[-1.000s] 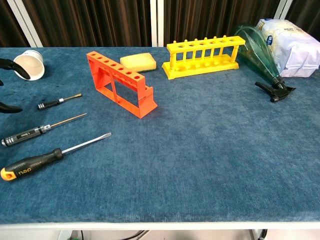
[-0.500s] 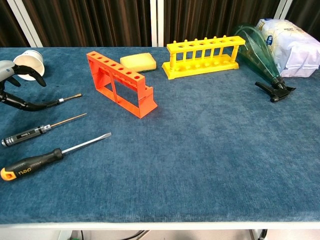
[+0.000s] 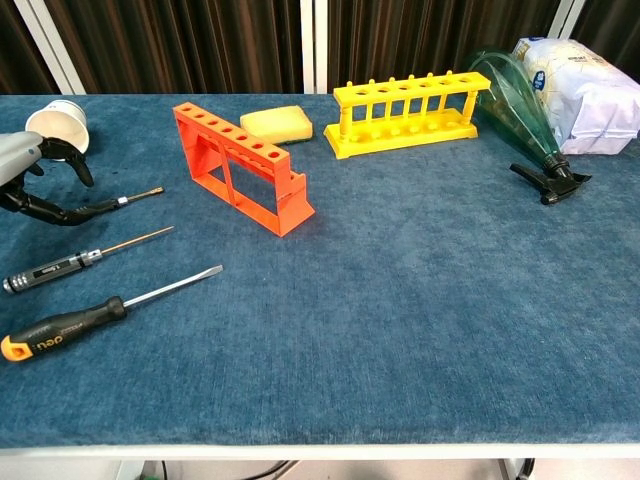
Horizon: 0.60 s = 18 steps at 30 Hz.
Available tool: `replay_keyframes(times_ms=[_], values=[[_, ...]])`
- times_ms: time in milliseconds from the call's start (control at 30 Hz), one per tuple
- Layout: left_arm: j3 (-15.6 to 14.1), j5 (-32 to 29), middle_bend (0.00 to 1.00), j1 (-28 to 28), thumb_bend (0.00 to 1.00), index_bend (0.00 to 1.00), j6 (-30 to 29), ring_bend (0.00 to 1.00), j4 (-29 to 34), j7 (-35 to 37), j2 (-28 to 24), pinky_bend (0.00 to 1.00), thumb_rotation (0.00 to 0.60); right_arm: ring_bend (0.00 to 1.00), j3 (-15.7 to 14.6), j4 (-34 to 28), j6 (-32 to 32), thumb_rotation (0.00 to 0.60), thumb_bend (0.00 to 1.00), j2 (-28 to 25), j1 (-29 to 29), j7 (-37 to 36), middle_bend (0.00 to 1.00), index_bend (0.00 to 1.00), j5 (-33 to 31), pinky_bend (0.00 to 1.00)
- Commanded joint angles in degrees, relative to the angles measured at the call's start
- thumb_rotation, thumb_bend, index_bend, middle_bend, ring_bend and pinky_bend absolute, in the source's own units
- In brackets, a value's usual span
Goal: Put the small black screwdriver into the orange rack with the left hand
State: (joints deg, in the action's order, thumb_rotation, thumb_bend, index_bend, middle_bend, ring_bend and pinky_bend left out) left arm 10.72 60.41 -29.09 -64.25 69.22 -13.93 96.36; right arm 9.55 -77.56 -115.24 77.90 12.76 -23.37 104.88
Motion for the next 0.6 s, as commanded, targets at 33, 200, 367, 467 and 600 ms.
replay_keyframes(times_ms=[33, 200, 367, 467, 600], values=[[0.0, 0.2, 0.17, 0.0, 0.24, 0.40, 0.4, 0.05, -1.6, 0.5, 1.1, 0.21, 0.476, 0.00, 0.0, 0.3, 0.0, 0.600, 0.42, 0.1, 0.0, -0.1, 0.00, 0.00, -0.2, 0.00], [0.2, 0.8, 0.17, -0.1, 0.25, 0.41, 0.8, 0.06, -2.9, 0.7, 1.8, 0.21, 0.487, 0.00, 0.2, 0.8, 0.1, 0.600, 0.43, 0.5, 0.0, -0.5, 0.00, 0.00, -1.0, 0.00], [0.4, 0.8, 0.17, -0.1, 0.29, 0.43, 1.3, 0.06, -3.4, 1.0, 2.0, 0.21, 0.545, 0.00, 0.2, 1.4, 0.1, 0.600, 0.43, 0.9, -0.1, -0.7, 0.00, 0.00, -1.2, 0.00], [0.4, 0.9, 0.18, 0.0, 0.30, 0.45, 1.3, 0.06, -4.1, 0.8, 2.4, 0.21, 0.559, 0.00, 0.1, 1.8, 0.2, 0.600, 0.43, 1.1, 0.0, -0.6, 0.00, 0.00, -1.2, 0.00], [0.6, 0.9, 0.18, 0.1, 0.31, 0.46, 1.4, 0.06, -4.2, 0.9, 2.5, 0.21, 0.569, 0.00, 0.1, 2.0, 0.2, 0.600, 0.44, 1.3, 0.0, -0.6, 0.00, 0.00, -1.2, 0.00]])
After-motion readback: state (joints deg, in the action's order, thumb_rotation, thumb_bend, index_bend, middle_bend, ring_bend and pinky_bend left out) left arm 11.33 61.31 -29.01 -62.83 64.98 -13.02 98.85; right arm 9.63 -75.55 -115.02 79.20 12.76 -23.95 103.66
